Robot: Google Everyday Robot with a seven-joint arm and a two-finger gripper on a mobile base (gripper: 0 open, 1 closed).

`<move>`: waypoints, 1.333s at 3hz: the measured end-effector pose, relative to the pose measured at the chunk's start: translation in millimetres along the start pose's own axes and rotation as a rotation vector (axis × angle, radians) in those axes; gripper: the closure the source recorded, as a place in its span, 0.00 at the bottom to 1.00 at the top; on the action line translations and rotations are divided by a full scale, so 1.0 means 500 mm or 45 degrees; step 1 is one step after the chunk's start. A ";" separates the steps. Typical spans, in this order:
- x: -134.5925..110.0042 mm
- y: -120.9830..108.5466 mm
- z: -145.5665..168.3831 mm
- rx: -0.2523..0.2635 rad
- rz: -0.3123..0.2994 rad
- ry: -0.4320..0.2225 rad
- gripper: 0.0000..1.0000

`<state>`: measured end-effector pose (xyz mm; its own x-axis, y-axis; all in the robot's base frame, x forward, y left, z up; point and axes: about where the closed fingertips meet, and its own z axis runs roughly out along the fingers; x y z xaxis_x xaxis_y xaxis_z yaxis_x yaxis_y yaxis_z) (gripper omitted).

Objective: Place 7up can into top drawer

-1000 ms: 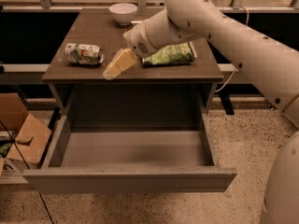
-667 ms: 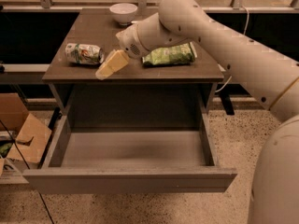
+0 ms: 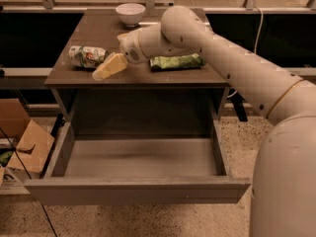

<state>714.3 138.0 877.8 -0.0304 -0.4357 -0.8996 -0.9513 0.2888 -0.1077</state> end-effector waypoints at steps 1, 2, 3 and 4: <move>-0.008 -0.015 0.033 0.005 0.018 -0.047 0.00; -0.016 -0.031 0.068 0.001 0.038 -0.084 0.00; -0.021 -0.043 0.100 -0.013 0.053 -0.108 0.14; -0.011 -0.052 0.130 -0.030 0.086 -0.117 0.37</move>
Offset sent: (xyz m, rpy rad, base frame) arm 0.0433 0.0389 -0.0058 0.1124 0.0088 -0.0163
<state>759.4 188.2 857.8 -0.0674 -0.3355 -0.9396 -0.9549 0.2946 -0.0367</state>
